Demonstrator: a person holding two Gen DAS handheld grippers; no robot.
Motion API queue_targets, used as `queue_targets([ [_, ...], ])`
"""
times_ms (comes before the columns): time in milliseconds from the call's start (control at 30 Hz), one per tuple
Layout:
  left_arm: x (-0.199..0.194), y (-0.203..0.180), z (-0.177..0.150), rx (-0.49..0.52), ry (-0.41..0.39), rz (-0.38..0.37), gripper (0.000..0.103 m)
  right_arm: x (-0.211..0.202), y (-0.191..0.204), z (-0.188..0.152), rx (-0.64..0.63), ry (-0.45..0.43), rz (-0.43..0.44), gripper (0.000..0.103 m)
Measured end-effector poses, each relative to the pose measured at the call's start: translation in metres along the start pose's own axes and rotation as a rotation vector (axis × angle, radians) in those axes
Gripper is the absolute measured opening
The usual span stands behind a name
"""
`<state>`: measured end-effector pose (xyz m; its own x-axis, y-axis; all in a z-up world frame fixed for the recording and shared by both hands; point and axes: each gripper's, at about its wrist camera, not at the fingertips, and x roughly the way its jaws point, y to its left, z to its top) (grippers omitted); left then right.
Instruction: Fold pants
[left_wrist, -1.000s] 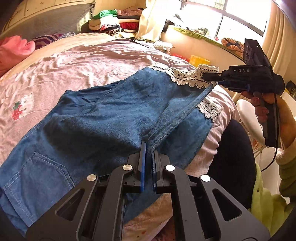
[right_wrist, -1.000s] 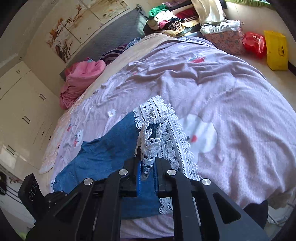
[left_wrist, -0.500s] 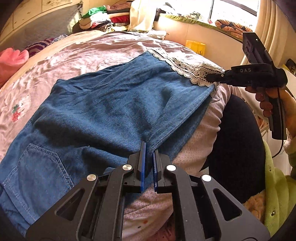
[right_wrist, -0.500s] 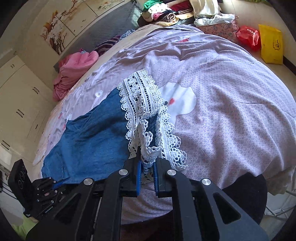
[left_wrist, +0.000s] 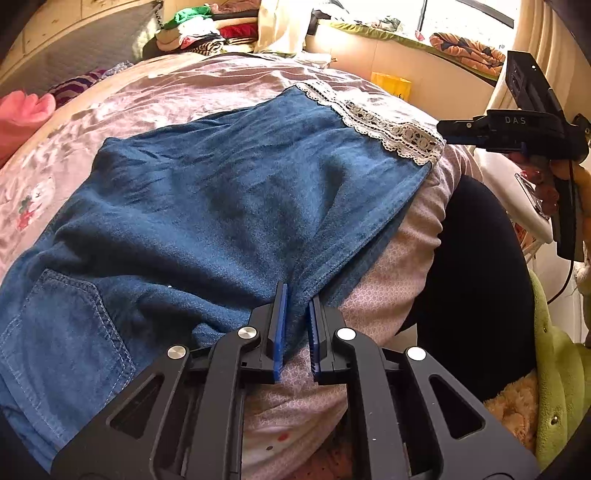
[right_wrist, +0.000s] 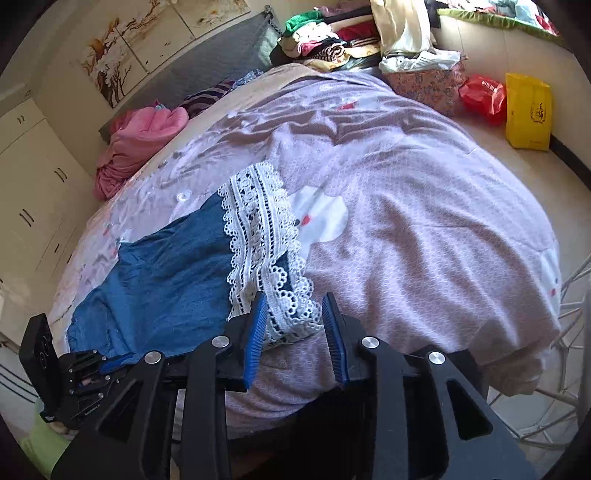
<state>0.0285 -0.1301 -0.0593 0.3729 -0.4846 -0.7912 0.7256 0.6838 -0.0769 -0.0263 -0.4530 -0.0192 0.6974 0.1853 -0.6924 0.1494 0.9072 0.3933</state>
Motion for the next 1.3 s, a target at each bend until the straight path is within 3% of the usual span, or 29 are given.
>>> queue_targets([
  [133, -0.013, -0.003, -0.001, -0.005, -0.028, -0.016, 0.033, -0.008, 0.014, 0.002, -0.065, -0.018, 0.031, 0.031],
  [333, -0.047, 0.013, -0.003, -0.059, -0.090, 0.053, 0.034, 0.022, 0.058, -0.002, -0.207, 0.066, 0.094, 0.031],
  [533, -0.090, 0.060, -0.038, -0.224, -0.094, 0.240, 0.051, 0.053, 0.057, -0.009, -0.253, 0.140, 0.003, 0.031],
  [600, -0.107, 0.078, -0.054, -0.310, -0.096, 0.310, 0.054, 0.057, 0.051, -0.010, -0.237, 0.145, 0.016, 0.031],
  [667, -0.122, 0.098, -0.072, -0.385, -0.099, 0.394, 0.067, 0.059, 0.049, -0.010, -0.230, 0.143, 0.020, 0.031],
  [733, -0.129, 0.116, -0.085, -0.462, -0.081, 0.429, 0.072, 0.061, 0.049, -0.010, -0.237, 0.146, 0.014, 0.031],
  [900, -0.121, 0.137, -0.096, -0.564, -0.074, 0.391, 0.071, 0.062, 0.051, -0.009, -0.242, 0.147, 0.003, 0.031],
  [967, -0.109, 0.140, -0.095, -0.581, -0.054, 0.402, 0.038, 0.062, 0.051, -0.009, -0.243, 0.147, 0.002, 0.031],
  [1033, -0.105, 0.146, -0.096, -0.593, -0.057, 0.417, 0.032, 0.062, 0.051, -0.009, -0.240, 0.148, 0.005, 0.031],
  [1100, -0.110, 0.154, -0.094, -0.603, -0.071, 0.410, 0.031, 0.063, 0.051, -0.009, -0.243, 0.150, 0.007, 0.031],
  [1200, -0.126, 0.163, -0.089, -0.566, -0.096, 0.508, 0.030, 0.063, 0.051, -0.009, -0.248, 0.153, 0.004, 0.031],
  [1300, -0.124, 0.176, -0.094, -0.573, -0.080, 0.475, 0.031, 0.066, 0.052, -0.011, -0.255, 0.154, -0.003, 0.031],
])
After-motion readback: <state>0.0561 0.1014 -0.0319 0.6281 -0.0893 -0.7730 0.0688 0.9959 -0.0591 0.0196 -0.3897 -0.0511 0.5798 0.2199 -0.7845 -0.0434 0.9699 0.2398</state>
